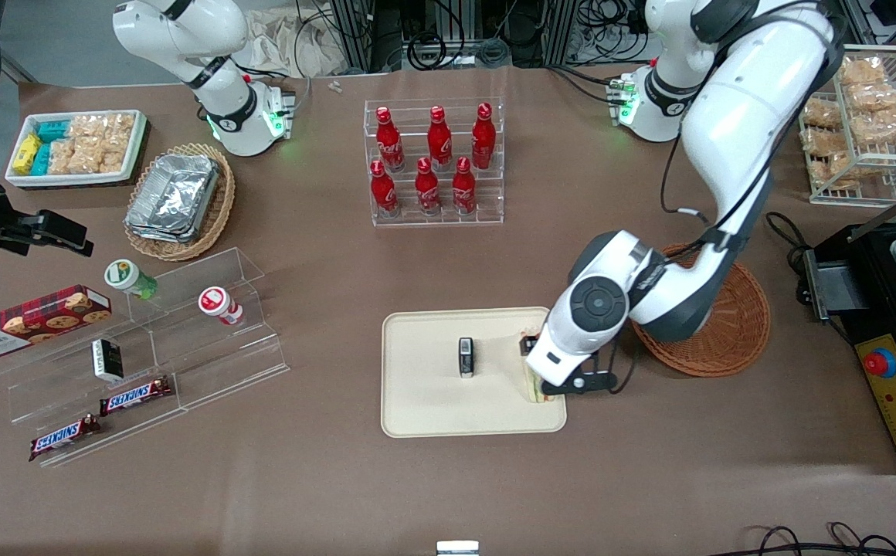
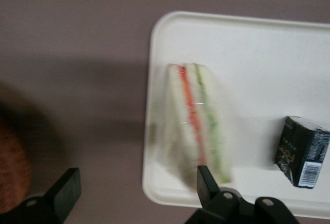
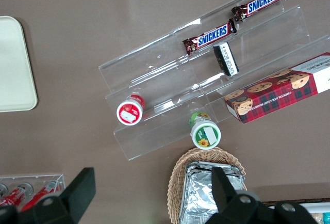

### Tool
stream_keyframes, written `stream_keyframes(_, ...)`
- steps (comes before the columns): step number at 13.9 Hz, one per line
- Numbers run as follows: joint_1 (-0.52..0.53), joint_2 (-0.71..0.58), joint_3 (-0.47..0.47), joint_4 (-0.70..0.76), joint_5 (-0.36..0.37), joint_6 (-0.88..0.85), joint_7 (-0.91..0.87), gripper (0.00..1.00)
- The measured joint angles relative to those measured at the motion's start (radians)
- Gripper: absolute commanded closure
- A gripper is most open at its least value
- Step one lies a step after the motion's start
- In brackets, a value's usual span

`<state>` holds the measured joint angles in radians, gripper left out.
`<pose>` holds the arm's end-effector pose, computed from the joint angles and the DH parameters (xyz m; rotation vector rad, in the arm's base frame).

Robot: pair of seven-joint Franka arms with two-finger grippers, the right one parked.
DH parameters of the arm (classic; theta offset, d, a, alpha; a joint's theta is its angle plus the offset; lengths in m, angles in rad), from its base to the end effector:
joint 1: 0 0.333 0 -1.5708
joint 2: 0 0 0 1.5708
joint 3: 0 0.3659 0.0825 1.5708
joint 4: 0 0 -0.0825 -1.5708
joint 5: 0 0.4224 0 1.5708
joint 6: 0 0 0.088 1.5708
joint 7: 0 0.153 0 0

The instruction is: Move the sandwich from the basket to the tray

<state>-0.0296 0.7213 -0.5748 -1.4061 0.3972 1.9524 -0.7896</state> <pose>0.7009 -0.3328 0.2941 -3.1041 -0.2028 0.0747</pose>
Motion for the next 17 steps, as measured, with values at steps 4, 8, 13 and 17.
stream_keyframes(4, 0.146, -0.195, -0.043, -0.083, -0.072, -0.046, 0.047, 0.0)
stream_keyframes(8, 0.177, -0.408, 0.047, -0.204, -0.209, -0.098, 0.229, 0.0)
stream_keyframes(13, 0.148, -0.655, 0.329, -0.378, -0.35, -0.139, 0.644, 0.0)
stream_keyframes(17, 0.131, -0.713, 0.469, -0.403, -0.36, -0.186, 0.879, 0.0)
